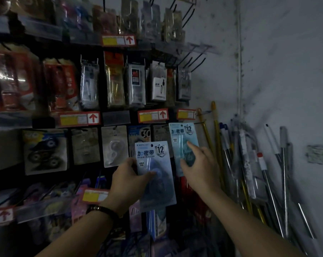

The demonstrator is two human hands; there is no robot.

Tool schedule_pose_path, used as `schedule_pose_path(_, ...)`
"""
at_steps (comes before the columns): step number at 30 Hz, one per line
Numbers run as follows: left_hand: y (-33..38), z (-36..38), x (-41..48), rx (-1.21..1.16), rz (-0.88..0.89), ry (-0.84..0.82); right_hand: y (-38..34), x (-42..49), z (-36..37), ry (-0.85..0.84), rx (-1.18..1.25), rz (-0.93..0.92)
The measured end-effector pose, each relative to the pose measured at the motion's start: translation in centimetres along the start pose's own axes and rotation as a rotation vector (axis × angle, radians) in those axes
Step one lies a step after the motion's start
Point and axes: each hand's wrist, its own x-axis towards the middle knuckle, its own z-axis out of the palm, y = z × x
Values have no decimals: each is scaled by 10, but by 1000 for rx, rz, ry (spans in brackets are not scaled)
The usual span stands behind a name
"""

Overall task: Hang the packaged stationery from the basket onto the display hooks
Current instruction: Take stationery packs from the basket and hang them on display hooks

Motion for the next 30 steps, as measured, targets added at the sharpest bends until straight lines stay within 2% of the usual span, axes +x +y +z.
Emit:
schedule_pose_path(16, 4, 5, 18, 34, 10, -29, 10, 36, 17, 39, -53, -21)
schedule_pose_path(23, 16, 12, 25, 21, 27, -58, 20, 50, 34, -52, -104, -41)
schedule_pose_path(30, 24, 16, 32, -48, 36, -59, 23, 67, 63, -133, -126, 13)
